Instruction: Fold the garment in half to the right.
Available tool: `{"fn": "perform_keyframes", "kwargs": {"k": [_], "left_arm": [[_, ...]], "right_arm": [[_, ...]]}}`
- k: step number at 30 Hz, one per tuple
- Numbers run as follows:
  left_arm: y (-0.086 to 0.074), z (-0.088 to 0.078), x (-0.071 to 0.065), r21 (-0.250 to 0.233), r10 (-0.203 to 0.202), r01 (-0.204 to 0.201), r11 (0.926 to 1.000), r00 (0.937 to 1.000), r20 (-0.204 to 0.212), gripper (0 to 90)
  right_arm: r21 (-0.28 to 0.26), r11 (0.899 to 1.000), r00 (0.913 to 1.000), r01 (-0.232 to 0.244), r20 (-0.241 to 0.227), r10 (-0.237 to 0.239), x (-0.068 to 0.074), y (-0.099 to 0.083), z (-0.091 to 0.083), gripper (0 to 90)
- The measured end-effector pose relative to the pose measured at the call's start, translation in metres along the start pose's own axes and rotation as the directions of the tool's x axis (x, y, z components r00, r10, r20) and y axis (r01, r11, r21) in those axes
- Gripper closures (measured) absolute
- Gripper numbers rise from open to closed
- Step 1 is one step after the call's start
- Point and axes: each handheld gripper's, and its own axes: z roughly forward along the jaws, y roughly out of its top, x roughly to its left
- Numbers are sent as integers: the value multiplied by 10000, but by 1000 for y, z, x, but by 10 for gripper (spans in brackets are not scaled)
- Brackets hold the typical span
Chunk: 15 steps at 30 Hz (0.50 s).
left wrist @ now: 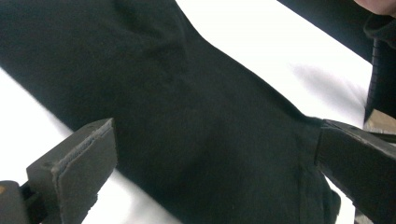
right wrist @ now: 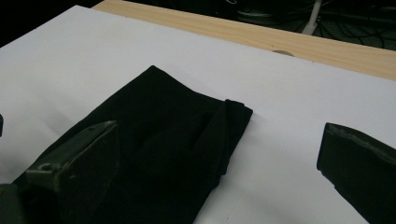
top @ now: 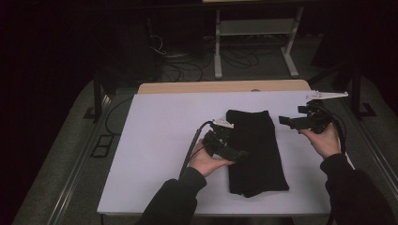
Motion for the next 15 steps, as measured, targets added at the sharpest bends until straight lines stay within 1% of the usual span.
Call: {"fn": "perform_keyframes", "kwargs": {"k": [1,3,7,10,11,14,15], "left_arm": [[-1,-2,1,71,99,-99,9999,10000,-8,0],[-4,-6,2,136,171,-169,9998,9997,-159,0],[-11,-12,7,116,49,-46,9999,9997,-224,0],[-16,-17,10,138,37,-33,9999,9996,-285,0],[-18,-20,11,110,-7,11,9999,9995,-325,0],[-23,-26,15,-33,-156,155,9999,9996,-240,0],[-24,-28,16,-67,-185,184,9998,9995,-270,0]], "right_arm": [[-4,10000,10000,6,-15,-6,0,-1,-1,0],[-29,10000,10000,3,-21,-4,0,-1,-2,0],[-31,10000,10000,26,-10,-26,2,-3,-6,0],[-60,10000,10000,63,-41,-63,4,-4,-9,0],[-119,9999,9999,92,-48,-93,4,-5,-10,0],[-188,9998,9999,60,-86,-62,6,-7,-13,0],[-208,9998,9999,54,-117,-57,6,-8,-14,0]]}}
